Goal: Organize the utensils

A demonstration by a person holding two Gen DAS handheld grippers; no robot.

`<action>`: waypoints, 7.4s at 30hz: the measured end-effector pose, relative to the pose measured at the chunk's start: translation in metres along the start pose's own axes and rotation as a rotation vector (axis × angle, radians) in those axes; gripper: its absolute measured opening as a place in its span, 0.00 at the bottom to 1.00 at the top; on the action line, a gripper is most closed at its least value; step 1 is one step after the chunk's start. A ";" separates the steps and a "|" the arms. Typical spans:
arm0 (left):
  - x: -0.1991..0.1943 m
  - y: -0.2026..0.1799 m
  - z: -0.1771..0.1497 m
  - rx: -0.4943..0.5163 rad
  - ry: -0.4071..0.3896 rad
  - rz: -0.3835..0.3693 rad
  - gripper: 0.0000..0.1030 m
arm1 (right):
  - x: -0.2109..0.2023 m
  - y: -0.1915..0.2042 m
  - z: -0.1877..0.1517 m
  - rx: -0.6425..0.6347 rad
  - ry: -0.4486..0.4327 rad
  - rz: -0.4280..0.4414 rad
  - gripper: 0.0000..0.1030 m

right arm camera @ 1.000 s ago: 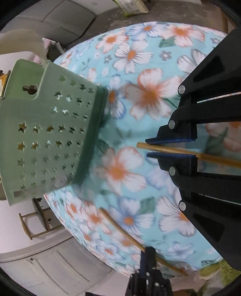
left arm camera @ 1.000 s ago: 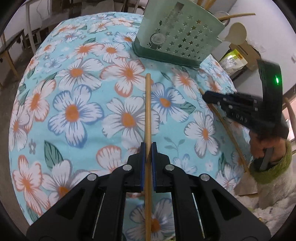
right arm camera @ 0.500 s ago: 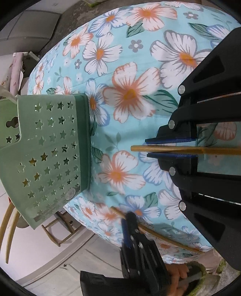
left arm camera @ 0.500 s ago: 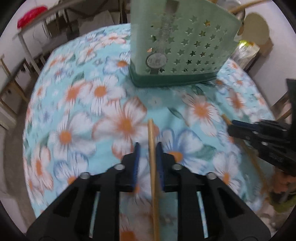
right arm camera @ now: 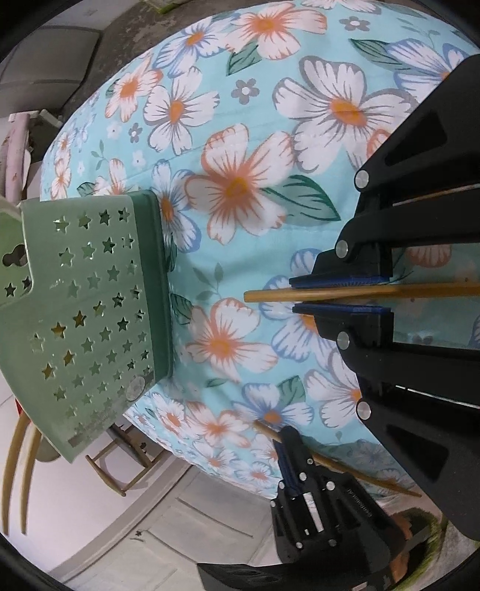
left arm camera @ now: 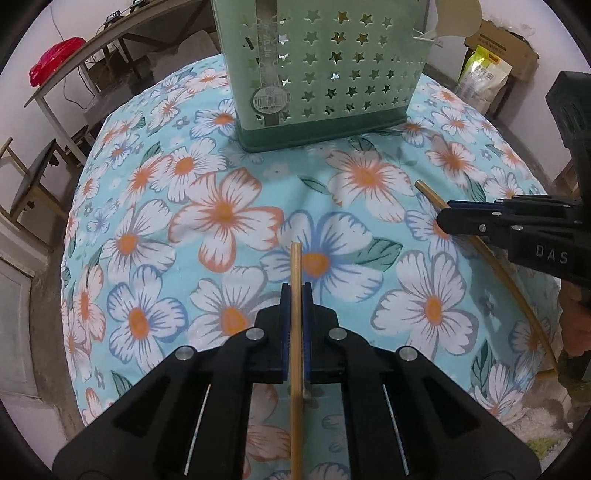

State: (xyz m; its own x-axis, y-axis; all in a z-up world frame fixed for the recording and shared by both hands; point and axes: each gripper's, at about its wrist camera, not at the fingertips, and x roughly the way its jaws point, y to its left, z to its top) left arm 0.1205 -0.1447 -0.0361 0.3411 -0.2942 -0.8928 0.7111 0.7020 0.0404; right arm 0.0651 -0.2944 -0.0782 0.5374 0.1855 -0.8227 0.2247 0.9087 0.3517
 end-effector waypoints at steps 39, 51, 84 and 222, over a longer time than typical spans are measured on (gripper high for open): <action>0.010 -0.008 0.009 0.049 0.005 0.049 0.04 | -0.007 -0.004 -0.002 0.042 -0.002 0.042 0.20; 0.017 -0.009 0.018 0.060 -0.015 0.046 0.04 | -0.008 -0.005 -0.003 0.048 -0.011 0.053 0.20; -0.167 0.062 0.082 -0.191 -0.466 -0.337 0.04 | -0.008 -0.003 -0.004 0.038 -0.021 0.046 0.19; -0.102 0.050 -0.011 -0.496 -0.339 0.436 0.92 | -0.107 0.031 0.004 -0.050 -0.388 -0.386 0.87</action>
State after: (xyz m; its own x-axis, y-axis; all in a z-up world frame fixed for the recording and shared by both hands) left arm 0.1147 -0.0730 0.0521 0.7573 -0.0497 -0.6512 0.1342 0.9877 0.0806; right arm 0.0179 -0.2874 0.0224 0.6863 -0.3077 -0.6591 0.4308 0.9020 0.0274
